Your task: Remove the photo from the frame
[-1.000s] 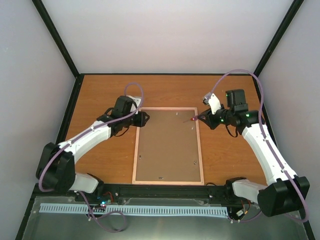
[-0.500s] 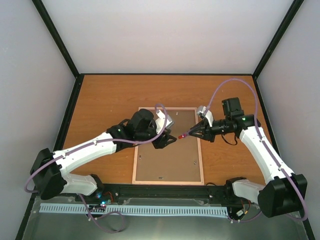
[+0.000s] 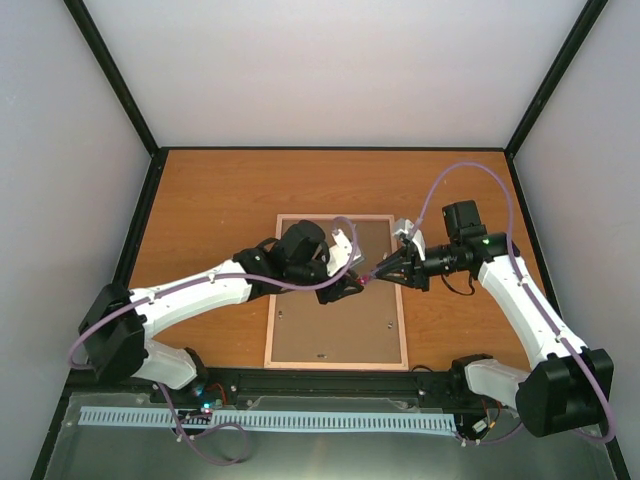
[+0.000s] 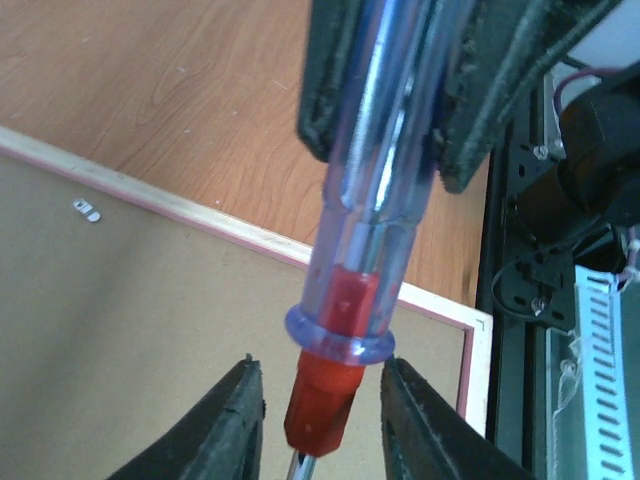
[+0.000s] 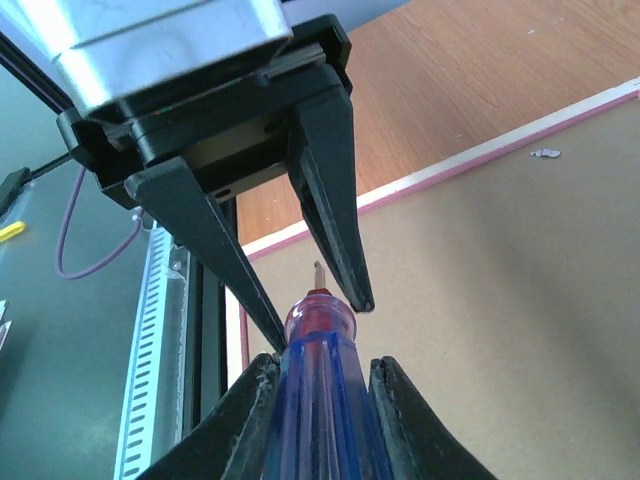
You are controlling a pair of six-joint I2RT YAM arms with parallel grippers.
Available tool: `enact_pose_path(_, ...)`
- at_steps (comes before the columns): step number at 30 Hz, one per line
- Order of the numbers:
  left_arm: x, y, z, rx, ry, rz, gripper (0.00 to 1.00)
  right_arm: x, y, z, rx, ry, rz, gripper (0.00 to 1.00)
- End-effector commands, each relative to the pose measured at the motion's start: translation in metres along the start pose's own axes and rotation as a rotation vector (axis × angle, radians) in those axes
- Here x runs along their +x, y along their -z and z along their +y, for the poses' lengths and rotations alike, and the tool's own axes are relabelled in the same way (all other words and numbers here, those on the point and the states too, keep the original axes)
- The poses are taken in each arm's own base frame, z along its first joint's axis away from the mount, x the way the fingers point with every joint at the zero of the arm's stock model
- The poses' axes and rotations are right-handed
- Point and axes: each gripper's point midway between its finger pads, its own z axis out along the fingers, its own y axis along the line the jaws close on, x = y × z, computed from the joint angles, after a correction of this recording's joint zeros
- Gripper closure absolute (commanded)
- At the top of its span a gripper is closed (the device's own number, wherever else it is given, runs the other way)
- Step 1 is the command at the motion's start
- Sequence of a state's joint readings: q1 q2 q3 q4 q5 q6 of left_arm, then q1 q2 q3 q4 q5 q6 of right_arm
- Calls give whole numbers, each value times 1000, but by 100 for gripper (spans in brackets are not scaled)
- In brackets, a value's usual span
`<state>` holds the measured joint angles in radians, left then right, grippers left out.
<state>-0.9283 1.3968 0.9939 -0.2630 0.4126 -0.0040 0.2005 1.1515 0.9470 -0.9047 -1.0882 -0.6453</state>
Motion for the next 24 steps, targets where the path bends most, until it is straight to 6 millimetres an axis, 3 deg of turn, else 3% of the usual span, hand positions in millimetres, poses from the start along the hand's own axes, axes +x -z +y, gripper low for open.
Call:
enact_pose_path(1, -18, -3, -16, 62, -74, -30, 70, -3, 1, 9, -33, 22, -28, 93)
enact_pose_path(7, -18, -3, -12, 41, -89, -58, 91, 1, -2, 5, -40, 5, -21, 90)
enact_pose_path(13, 2, -1, 12, -103, 10, -28, 98, -1, -3, -10, 9, -36, -7, 55)
enact_pose_path(15, 15, 4, 20, -157, 67, -13, 99, -1, -3, -15, 28, -35, -1, 46)
enact_pose_path(19, 49, 26, 44, -283, 228, 14, 99, -4, -1, -19, 56, -31, 6, 40)
enact_pose_path(24, 102, 72, 98, -553, 526, 39, 99, 2, 0, -23, 108, -24, 12, 37)
